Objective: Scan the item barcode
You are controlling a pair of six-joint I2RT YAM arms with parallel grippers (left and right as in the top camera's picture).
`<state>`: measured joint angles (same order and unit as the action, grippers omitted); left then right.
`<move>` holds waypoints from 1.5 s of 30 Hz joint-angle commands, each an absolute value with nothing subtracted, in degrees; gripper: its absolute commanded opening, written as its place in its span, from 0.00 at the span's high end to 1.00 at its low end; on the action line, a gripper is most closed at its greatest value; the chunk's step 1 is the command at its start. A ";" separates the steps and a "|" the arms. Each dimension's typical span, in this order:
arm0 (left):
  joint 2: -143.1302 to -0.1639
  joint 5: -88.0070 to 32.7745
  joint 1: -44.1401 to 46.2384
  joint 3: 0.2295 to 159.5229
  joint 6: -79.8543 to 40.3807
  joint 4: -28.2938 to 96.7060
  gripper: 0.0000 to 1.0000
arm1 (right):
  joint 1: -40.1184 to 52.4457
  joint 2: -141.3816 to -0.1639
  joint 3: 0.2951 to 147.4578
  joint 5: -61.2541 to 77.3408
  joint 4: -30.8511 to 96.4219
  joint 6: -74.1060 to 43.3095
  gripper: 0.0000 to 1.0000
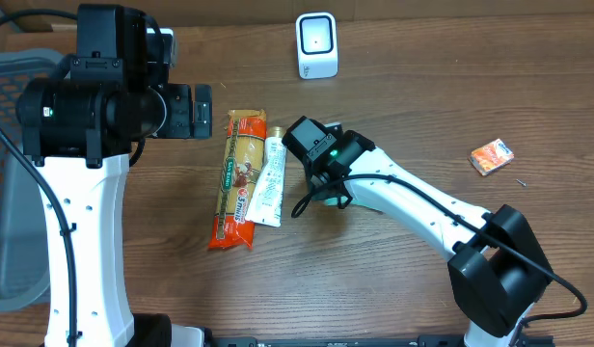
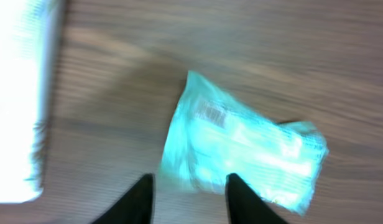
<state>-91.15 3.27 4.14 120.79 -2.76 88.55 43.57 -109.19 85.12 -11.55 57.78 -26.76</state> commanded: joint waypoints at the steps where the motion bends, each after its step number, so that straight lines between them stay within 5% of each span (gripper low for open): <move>1: -91.50 3.38 4.51 121.23 -1.67 88.47 0.00 | 42.72 -109.40 85.62 -3.27 57.32 -24.80 0.55; 20: -91.50 3.38 4.51 121.23 -1.67 88.47 0.01 | 35.55 -110.83 83.94 7.42 59.46 -23.90 0.54; 28: -91.50 3.38 4.51 121.23 -1.67 88.47 0.00 | 20.23 -110.80 83.94 19.68 60.75 -15.31 0.53; 34: -91.50 3.40 4.51 121.23 -1.67 88.47 0.00 | 10.28 -110.83 81.17 30.81 62.61 -5.15 0.39; 45: -91.50 3.38 4.51 121.23 -1.67 88.47 0.00 | 8.29 -110.83 64.93 42.13 45.30 -7.27 0.34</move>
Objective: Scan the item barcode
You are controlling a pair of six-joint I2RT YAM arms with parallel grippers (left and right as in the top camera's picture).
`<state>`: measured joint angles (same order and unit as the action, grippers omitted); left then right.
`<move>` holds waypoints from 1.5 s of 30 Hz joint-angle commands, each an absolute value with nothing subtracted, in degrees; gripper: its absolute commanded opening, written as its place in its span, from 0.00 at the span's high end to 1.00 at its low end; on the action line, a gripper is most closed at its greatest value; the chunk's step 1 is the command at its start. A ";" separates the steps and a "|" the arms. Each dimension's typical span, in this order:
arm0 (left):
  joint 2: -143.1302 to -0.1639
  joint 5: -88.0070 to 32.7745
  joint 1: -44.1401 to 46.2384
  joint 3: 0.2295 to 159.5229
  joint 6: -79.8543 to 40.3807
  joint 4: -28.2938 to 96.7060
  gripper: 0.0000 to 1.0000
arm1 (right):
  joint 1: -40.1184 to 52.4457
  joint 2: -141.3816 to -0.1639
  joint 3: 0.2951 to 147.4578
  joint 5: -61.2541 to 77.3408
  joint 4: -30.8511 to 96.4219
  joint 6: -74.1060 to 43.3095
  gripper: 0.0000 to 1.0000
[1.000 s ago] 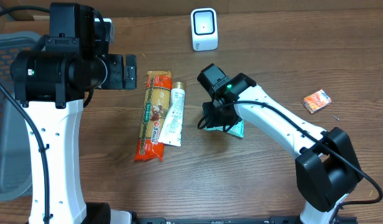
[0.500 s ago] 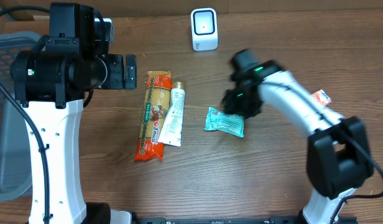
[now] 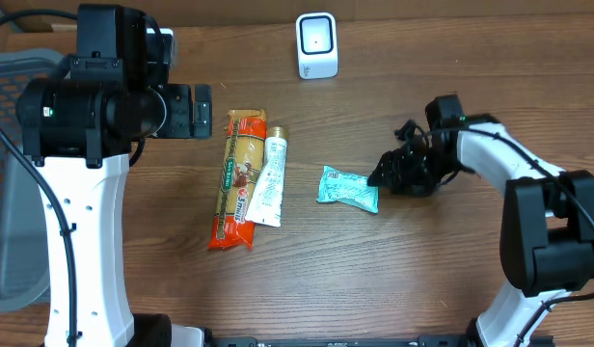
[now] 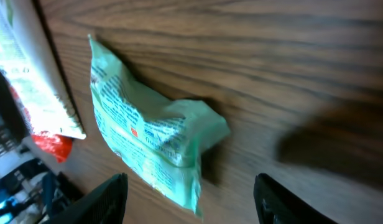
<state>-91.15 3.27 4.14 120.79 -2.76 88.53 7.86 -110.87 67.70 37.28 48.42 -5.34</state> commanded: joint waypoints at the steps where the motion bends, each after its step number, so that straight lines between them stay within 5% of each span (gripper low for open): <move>1: -91.50 3.40 4.51 121.23 -1.67 88.47 0.00 | 8.43 -110.83 63.86 42.15 43.35 -8.67 0.34; 11: -91.50 3.38 4.51 121.23 -1.67 88.47 0.00 | 10.83 -112.97 61.12 43.16 34.02 -15.90 0.41; 20: -91.50 3.38 4.51 121.23 -1.67 88.47 0.01 | 10.87 -113.38 61.14 43.31 31.75 -18.26 0.86; 28: -91.50 3.38 4.51 121.23 -1.67 88.47 0.00 | 10.70 -110.83 64.64 48.36 32.91 -12.45 0.96; 45: -91.50 3.38 4.51 121.23 -1.67 88.47 0.00 | 10.70 -79.00 68.75 48.05 42.87 -2.33 0.96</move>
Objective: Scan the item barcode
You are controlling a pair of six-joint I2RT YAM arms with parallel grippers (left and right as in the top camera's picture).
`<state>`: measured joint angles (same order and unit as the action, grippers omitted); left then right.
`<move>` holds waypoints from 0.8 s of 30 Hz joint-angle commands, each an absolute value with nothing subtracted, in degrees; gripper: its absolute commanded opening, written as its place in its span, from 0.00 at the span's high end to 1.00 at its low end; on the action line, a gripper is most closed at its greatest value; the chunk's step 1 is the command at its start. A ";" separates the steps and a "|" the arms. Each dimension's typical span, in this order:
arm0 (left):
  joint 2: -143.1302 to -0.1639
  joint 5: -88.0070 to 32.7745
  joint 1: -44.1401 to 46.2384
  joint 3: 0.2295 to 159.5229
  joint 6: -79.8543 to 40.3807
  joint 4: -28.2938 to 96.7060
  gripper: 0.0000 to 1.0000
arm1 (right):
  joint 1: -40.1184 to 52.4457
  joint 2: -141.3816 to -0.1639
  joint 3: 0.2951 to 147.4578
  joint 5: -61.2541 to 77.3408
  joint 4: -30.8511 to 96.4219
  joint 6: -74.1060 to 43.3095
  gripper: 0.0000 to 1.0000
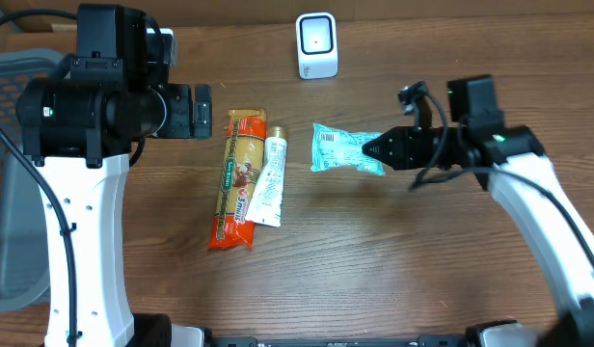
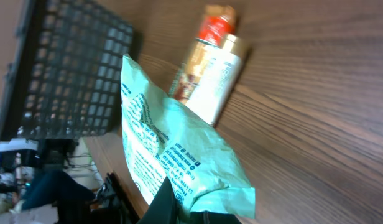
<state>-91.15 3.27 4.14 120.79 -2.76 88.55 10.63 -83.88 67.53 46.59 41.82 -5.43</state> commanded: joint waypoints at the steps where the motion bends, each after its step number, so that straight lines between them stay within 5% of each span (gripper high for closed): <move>1: -91.50 3.38 4.51 121.23 -1.67 88.47 0.00 | 10.70 -77.58 68.75 48.07 43.40 -1.80 0.96; 13: -91.50 3.38 4.51 121.23 -1.67 88.47 0.00 | 10.72 -69.56 68.75 45.10 46.09 -1.69 0.96; 24: -91.50 3.38 4.51 121.23 -1.67 88.47 0.00 | 12.01 -77.34 77.38 19.92 53.23 -12.25 0.97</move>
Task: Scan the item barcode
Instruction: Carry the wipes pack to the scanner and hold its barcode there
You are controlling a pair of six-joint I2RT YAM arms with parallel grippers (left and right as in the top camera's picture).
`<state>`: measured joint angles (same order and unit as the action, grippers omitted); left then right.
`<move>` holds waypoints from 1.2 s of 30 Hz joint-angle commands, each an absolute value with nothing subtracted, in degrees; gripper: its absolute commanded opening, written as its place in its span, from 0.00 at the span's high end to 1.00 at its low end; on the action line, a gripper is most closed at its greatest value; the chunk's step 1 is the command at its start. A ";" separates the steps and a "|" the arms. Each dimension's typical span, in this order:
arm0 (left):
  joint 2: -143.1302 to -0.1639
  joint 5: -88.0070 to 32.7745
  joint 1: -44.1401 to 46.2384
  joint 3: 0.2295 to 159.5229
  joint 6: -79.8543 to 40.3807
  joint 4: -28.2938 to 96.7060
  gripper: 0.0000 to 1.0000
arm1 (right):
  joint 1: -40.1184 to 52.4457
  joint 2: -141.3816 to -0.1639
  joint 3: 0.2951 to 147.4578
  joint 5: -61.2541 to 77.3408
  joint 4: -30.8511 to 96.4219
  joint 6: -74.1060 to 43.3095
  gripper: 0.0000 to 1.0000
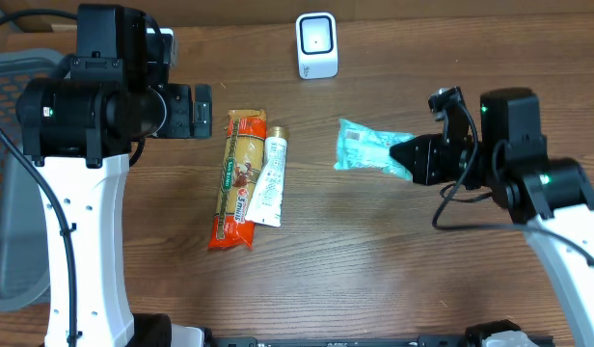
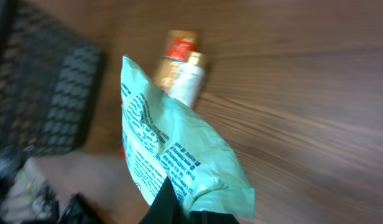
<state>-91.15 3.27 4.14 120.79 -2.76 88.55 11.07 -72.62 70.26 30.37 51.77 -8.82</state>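
My right gripper (image 1: 411,154) is shut on one end of a light green packet (image 1: 366,146), holding it in the air right of the table's middle. The packet (image 2: 179,149) fills the lower right wrist view, printed side towards the camera, pinched between the dark fingers (image 2: 166,205). A white barcode scanner (image 1: 316,44) stands at the back of the table, up and to the left of the packet. My left gripper (image 1: 202,110) hangs at the left above the table; its jaws do not show clearly.
A long orange-red packet (image 1: 235,179) and a white tube (image 1: 269,179) lie side by side left of centre. A small orange packet (image 1: 491,155) lies partly behind the right arm. A grey mesh basket (image 1: 17,173) stands at the far left.
My right gripper has moved to the right with the green packet and the arm has drawn back. The left arm and the items on the table have not moved.
My right gripper was over the green packet beside the white tube. Then the packet lay at the table's middle with the gripper open beside it. Then the gripper held it lifted near the scanner, and now holds it further right.
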 commanded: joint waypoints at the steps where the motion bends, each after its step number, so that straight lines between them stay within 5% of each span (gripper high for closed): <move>1: -91.50 3.38 4.51 121.23 -1.67 88.47 0.00 | 12.60 -79.70 80.27 17.41 54.72 -12.25 0.97; 7: -91.50 3.38 4.51 121.23 -1.67 88.47 0.00 | 21.80 -100.97 104.73 -9.76 60.27 -9.39 0.96; 15: -91.50 3.38 4.51 121.23 -1.67 88.47 0.00 | 28.99 -113.91 108.33 -40.01 35.03 15.03 0.96; 22: -91.50 3.38 4.51 121.23 -1.67 88.47 0.00 | 29.89 -122.10 108.29 -41.50 13.47 43.31 0.96; 36: -91.50 3.38 4.51 121.23 -1.67 88.47 0.00 | 30.72 -135.33 108.22 -41.76 -5.50 71.00 0.96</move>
<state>-91.31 3.27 4.14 120.79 -2.76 88.55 30.15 -133.73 106.74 -40.38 -3.03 63.31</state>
